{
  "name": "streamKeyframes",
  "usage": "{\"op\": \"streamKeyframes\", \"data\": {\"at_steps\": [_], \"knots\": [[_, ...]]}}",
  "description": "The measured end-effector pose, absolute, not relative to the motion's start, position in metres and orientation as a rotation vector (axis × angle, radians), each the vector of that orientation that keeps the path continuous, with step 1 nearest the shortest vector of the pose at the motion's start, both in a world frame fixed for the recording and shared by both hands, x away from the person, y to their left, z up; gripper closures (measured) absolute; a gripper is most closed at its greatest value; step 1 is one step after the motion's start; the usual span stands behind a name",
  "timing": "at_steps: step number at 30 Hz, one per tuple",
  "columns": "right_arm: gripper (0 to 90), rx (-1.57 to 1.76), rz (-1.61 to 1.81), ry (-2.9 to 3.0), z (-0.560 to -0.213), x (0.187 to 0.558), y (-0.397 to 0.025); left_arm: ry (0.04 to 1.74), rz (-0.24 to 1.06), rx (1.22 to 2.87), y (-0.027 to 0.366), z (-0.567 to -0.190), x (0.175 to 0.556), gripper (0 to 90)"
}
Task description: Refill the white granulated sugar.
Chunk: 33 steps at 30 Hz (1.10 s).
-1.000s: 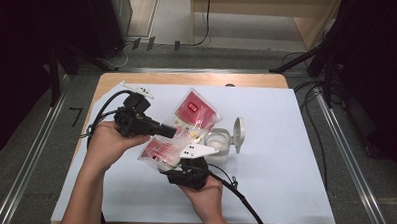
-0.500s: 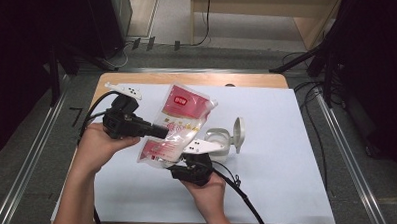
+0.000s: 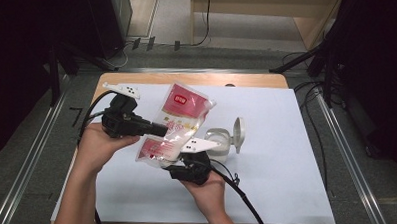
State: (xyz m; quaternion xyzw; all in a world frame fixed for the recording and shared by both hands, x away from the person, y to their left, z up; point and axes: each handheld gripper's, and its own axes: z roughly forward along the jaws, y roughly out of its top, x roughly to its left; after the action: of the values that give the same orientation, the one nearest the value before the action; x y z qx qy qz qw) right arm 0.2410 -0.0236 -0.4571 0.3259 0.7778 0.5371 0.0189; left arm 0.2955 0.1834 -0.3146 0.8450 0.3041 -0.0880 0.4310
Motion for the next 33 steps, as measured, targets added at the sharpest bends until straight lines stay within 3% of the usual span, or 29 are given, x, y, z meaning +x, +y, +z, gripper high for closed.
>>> {"op": "streamKeyframes", "data": {"at_steps": [12, 33], "knots": [[58.9, 0.984, 1.645, 2.454, -0.453, 0.241, -0.027, 0.738, -0.122, 2.072, 0.190, -0.302, 0.290, 90.0], [57.4, 0.824, 1.665, 2.579, -0.440, 0.245, -0.044, 0.947, 0.043, 2.007, 0.212, -0.326, 0.318, 90.0]]}}
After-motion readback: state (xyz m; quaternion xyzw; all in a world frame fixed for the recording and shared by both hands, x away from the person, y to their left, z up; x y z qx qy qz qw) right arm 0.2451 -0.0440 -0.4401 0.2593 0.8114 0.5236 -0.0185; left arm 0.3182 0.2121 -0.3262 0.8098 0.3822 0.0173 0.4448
